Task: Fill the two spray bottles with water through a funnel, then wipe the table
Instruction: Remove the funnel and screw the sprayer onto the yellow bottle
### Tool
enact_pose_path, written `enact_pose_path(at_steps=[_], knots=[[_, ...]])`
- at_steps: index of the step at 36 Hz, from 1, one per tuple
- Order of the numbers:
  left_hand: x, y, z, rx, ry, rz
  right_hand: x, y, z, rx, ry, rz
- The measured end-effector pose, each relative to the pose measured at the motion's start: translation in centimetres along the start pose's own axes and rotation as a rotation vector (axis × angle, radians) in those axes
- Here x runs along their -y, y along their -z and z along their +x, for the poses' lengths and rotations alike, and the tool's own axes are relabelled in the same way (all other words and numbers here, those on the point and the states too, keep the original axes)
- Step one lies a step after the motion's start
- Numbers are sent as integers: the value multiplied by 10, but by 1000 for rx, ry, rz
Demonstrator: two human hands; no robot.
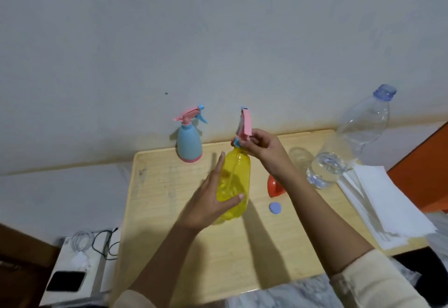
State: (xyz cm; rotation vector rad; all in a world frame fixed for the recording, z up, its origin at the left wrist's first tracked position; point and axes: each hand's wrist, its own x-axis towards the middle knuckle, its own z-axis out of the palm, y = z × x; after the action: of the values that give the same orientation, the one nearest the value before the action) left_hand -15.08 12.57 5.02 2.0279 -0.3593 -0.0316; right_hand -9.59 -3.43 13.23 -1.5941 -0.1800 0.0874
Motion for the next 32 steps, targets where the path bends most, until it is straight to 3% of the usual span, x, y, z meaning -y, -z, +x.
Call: enact_pose_path(at_steps=[3, 6, 13, 17, 21, 26, 32], knots=[[-17, 8, 0, -5, 0, 29, 7, -10, -4, -205, 2, 52], [-33, 11, 1, -5, 1, 91, 12, -21, -10, -284, 7, 68], [-58, 14, 1, -57, -5, 45, 39, -23, -20, -184, 87, 213], [-68, 13, -2, -81, -5, 33, 43, -25, -20, -206, 74, 103], [-73, 13, -4, -95, 0, 11, 52, -22, -26, -106, 61, 130], [-79, 13, -6, -82, -13, -22, 55, -24, -34, -169, 167, 122], [-84, 9, -10, -95, -4, -39, 60, -20, -40, -95, 223, 63]])
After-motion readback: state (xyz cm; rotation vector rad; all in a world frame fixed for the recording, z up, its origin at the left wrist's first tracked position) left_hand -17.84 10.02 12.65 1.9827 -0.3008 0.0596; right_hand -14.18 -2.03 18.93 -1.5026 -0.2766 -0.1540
